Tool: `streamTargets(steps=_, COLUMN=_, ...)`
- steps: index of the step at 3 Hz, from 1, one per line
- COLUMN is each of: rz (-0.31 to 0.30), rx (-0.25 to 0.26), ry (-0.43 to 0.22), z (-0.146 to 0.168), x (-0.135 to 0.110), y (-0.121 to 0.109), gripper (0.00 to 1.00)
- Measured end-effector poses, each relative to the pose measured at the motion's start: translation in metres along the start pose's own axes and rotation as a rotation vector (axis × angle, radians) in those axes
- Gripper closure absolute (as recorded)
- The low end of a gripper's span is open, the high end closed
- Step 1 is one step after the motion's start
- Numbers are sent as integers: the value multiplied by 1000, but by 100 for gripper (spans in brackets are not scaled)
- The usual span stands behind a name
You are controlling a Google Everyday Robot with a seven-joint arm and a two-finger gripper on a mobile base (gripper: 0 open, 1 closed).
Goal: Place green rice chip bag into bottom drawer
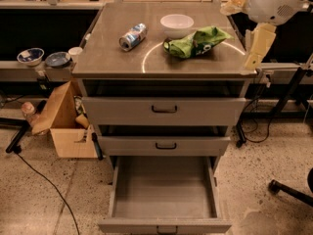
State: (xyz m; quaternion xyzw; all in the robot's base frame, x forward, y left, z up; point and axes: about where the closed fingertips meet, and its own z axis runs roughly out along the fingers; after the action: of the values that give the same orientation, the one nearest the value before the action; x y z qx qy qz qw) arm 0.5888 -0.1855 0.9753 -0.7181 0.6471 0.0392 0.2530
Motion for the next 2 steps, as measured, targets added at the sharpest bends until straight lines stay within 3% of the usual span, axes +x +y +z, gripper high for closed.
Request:
streamTargets(steps=1, rz=27, rx=37, ry=17, z=1, x=2, y=1, gripper=0)
streamTargets(steps=2, rz=23, rx=135, ry=74, z=11, x=5, y=-18, gripper=0)
